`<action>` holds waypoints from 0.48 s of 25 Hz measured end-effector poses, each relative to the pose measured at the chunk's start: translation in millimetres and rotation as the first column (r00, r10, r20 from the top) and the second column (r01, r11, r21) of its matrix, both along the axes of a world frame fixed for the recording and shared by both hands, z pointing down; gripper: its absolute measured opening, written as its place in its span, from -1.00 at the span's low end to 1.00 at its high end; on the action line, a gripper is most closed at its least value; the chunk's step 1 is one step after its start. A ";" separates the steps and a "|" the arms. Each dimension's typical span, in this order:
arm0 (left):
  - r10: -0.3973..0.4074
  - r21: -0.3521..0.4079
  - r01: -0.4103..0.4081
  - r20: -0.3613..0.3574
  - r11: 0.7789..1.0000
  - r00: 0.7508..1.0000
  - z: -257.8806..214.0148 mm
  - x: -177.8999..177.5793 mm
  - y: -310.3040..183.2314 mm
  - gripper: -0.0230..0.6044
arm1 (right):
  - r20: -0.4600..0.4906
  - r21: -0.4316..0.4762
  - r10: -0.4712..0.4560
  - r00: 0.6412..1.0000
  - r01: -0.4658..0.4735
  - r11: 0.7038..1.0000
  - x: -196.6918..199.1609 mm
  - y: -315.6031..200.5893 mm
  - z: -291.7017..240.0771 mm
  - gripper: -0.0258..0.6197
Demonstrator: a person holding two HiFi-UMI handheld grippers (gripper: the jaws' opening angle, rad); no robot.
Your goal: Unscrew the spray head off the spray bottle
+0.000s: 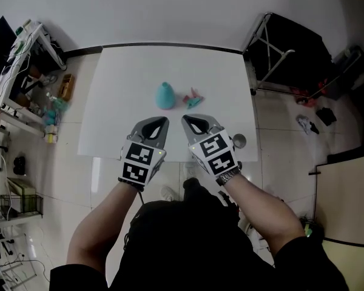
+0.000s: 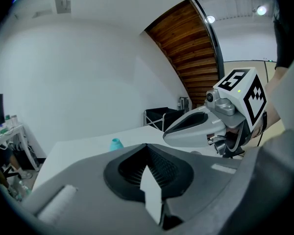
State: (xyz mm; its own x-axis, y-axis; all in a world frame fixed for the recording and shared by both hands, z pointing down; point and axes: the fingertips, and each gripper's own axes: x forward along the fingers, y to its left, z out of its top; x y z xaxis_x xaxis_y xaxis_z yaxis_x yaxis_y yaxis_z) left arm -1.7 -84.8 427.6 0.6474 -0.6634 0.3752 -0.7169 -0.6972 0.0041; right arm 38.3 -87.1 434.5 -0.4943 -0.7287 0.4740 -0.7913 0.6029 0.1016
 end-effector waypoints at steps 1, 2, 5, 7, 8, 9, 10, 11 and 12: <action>0.001 -0.011 -0.002 -0.002 1.000 1.000 -1.6 1.0 2.7 -0.89 | -0.001 0.001 -0.001 1.000 0.001 1.000 -0.4 2.0 -2.0 -0.95; 0.004 -0.022 -0.004 -0.004 1.000 1.000 -3.5 2.4 5.5 -0.89 | -0.003 0.001 -0.001 1.000 0.001 1.000 -0.4 3.8 -3.7 -0.95; -0.003 -0.023 0.003 0.001 1.000 1.000 -8.2 2.1 8.1 -0.89 | -0.002 0.004 -0.004 1.000 0.004 1.000 -1.1 7.6 -8.7 -0.94; -0.010 -0.031 0.010 0.001 0.999 1.000 -11.3 3.2 8.7 -0.89 | 0.002 0.005 -0.011 1.000 0.011 1.000 -1.1 8.4 -11.8 -0.95; -0.012 -0.039 0.012 0.000 0.999 1.000 -12.4 4.8 8.8 -0.89 | 0.005 0.004 -0.015 1.000 0.015 1.000 -0.7 8.1 -12.6 -0.95; -0.014 -0.044 0.013 -0.002 0.999 1.000 -13.2 6.7 8.2 -0.89 | 0.007 0.001 -0.019 1.000 0.019 1.000 -0.2 7.4 -12.7 -0.95; -0.017 -0.046 0.017 -0.004 0.999 1.000 -13.4 8.4 7.1 -0.89 | 0.010 -0.004 -0.024 1.000 0.024 1.000 0.1 6.9 -12.1 -0.95; -0.023 -0.047 0.022 -0.006 0.999 1.000 -12.9 9.5 5.9 -0.89 | 0.012 -0.008 -0.031 0.999 0.031 0.999 0.4 6.7 -11.0 -0.95; -0.031 -0.047 0.030 -0.005 0.998 1.000 -11.9 9.9 4.9 -0.89 | 0.013 -0.012 -0.038 0.999 0.038 0.999 0.7 6.8 -9.6 -0.95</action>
State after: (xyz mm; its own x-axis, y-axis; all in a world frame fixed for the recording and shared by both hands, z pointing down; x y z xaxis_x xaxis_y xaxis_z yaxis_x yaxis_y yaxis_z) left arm 8.3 -79.9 415.7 0.6292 -0.6646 0.4030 -0.7377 -0.6739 0.0405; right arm 39.0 -80.3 424.9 -0.5277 -0.7033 0.4764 -0.7692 0.6336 0.0834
